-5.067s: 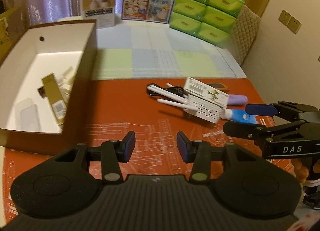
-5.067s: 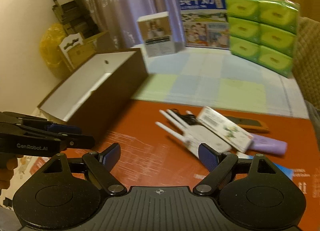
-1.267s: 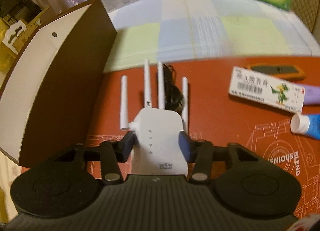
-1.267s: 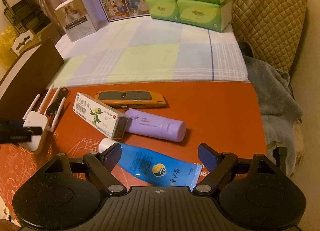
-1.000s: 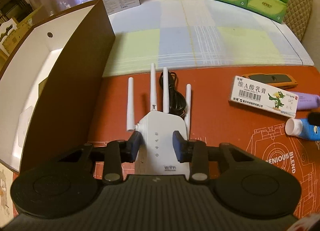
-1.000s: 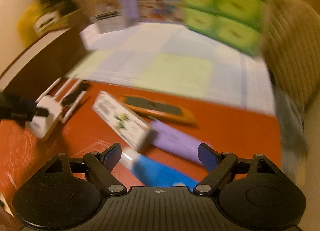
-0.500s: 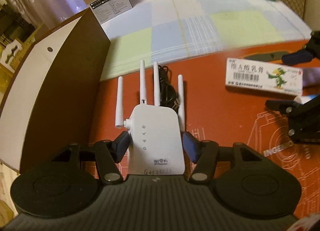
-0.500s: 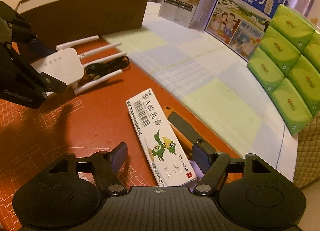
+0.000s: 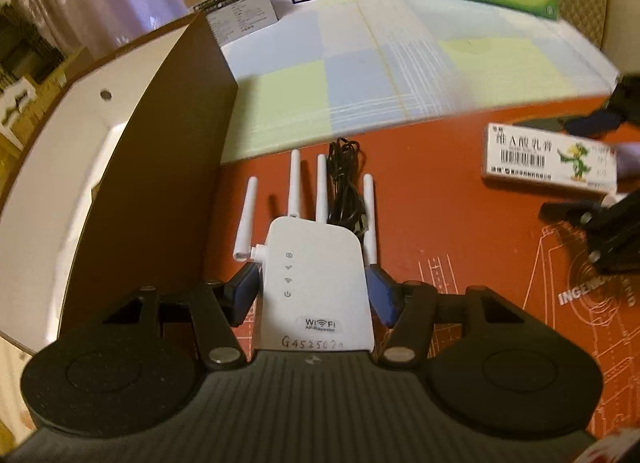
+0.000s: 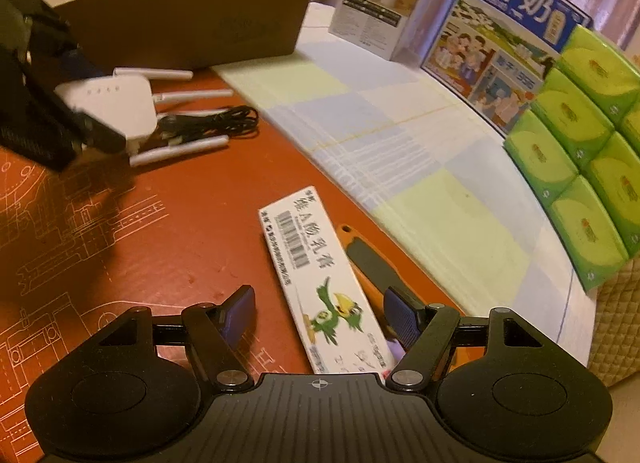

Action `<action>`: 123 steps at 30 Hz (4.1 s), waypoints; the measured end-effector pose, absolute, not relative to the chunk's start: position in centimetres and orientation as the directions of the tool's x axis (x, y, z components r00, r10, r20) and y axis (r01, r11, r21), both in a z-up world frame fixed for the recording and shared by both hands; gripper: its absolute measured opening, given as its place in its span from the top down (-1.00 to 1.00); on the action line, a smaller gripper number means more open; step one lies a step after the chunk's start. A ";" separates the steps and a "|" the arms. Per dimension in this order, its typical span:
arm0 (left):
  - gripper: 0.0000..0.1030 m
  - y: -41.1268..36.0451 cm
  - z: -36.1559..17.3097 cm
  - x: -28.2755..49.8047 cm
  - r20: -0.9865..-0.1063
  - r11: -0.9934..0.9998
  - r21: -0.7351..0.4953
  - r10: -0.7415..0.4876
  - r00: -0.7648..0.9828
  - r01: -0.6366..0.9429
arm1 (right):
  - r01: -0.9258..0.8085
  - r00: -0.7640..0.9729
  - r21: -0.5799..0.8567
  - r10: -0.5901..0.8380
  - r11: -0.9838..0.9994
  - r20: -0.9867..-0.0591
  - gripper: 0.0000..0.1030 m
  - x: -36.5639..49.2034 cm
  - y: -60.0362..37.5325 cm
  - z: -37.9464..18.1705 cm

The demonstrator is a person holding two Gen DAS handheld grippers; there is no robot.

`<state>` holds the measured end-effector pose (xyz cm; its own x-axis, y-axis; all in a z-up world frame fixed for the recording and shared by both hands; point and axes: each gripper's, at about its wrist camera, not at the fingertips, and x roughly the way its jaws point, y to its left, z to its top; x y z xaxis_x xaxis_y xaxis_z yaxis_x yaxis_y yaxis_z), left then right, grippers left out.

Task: Organize rigid objects
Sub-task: 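Grasp the white-and-green ointment box with the right gripper while the left holds the router, then lift the router and ointment box off the table with both grippers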

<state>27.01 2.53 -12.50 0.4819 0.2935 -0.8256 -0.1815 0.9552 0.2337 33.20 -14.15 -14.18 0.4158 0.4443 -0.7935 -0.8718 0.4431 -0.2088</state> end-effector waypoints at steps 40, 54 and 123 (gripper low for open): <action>-0.04 3.1 -10.1 23.2 -0.833 0.970 0.163 0.233 0.501 -0.180 | -0.788 0.269 0.115 0.507 0.604 -0.819 0.33 33.1 -14.5 -11.9; -0.07 1.5 -12.3 21.8 -0.886 0.975 0.206 0.223 0.406 -0.085 | -0.765 0.249 0.152 0.505 0.626 -0.826 0.32 31.3 -16.0 -11.9; -0.16 1.5 -13.2 20.3 -0.863 0.952 0.269 0.304 0.403 -0.144 | -0.705 0.254 0.199 0.504 0.681 -0.825 0.32 30.7 -18.8 -11.2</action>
<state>20.32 1.55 -13.20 0.4028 0.3045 -0.8631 -0.1435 0.9524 0.2689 30.70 -18.76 -11.19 0.2540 0.5041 -0.8254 -0.7051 0.6807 0.1987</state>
